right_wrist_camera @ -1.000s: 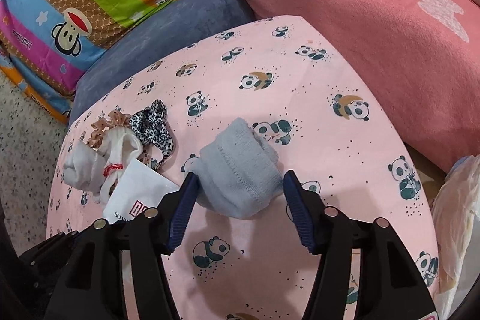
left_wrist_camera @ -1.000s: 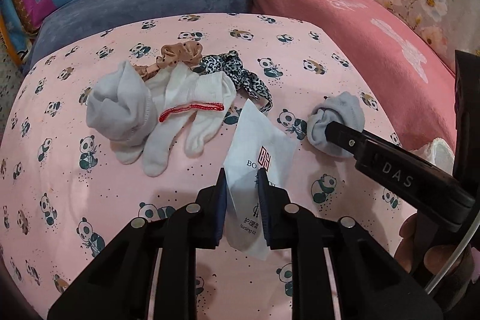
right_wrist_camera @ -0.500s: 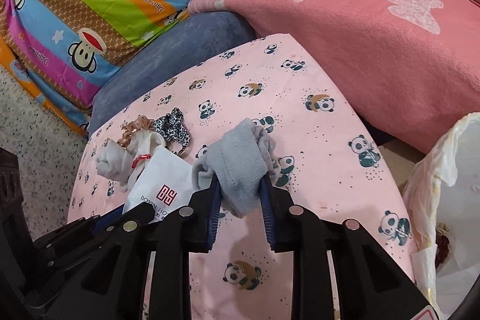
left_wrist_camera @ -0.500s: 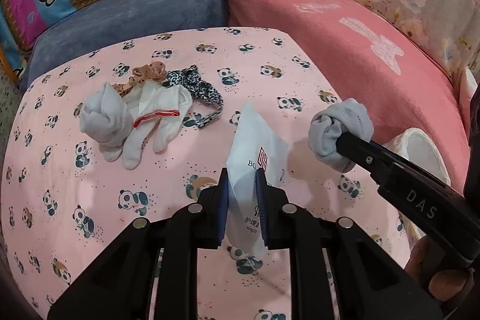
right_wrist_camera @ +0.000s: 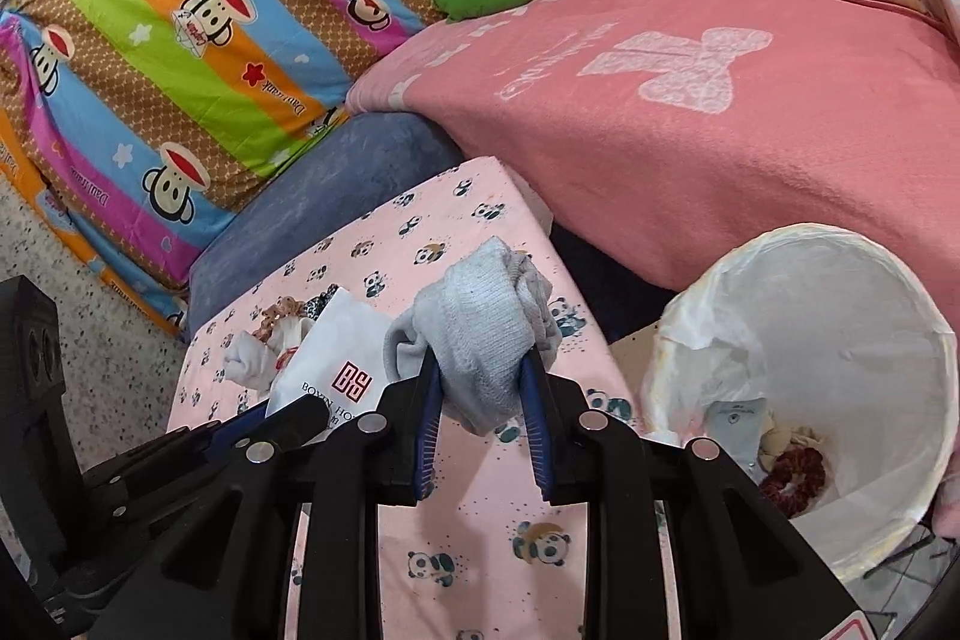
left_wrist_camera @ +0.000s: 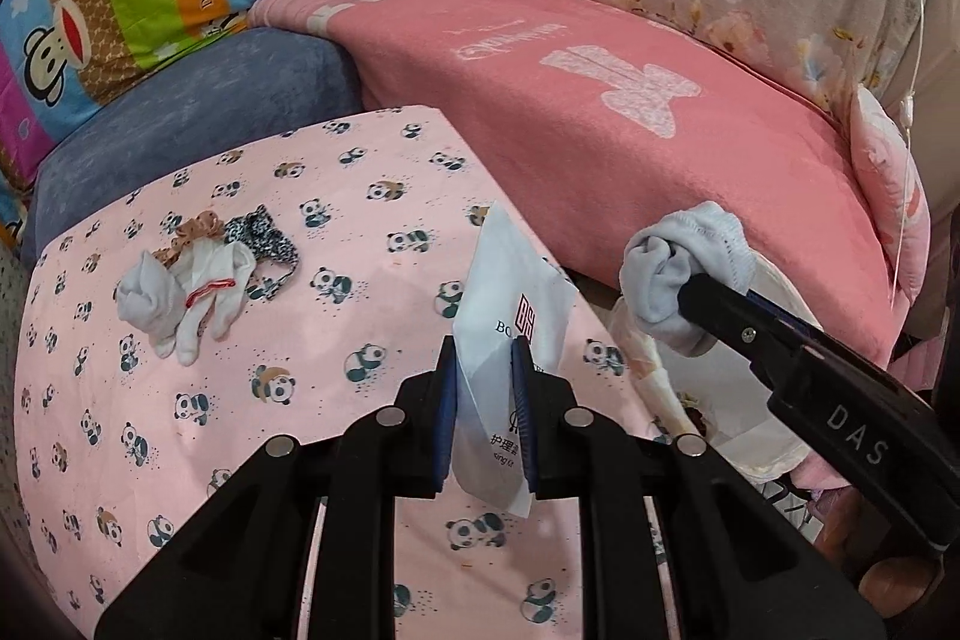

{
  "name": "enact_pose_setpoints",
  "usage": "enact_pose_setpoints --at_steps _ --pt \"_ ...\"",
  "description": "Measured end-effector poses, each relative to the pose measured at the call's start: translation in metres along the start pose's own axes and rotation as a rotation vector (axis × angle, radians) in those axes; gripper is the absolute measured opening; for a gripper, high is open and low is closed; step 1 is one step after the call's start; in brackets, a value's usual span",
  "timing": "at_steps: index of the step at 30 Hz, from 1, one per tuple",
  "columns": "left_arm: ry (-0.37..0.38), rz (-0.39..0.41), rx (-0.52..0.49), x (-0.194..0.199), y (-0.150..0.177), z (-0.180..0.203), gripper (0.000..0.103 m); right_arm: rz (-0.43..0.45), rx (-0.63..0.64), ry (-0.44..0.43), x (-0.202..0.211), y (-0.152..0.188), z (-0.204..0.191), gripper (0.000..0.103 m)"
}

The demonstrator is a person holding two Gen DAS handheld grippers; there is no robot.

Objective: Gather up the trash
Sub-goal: 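Carry the card and sock over the basket and open both tools to drop them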

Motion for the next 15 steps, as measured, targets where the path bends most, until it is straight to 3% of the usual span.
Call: enact_pose_setpoints --at_steps 15 --pt "0.072 0.068 -0.17 0.019 -0.031 0.107 0.017 0.125 -0.107 0.044 0.081 -0.024 0.094 0.026"
Point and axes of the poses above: each gripper's, at about its wrist camera, not at the fingertips, and x roughly against the way its jaws point, z to its right, y to its underside, the point moved 9 cm from there along -x, roughly the way its jaws point, and after that the axes turned 10 degrees about -x, right-handed, at the moved point
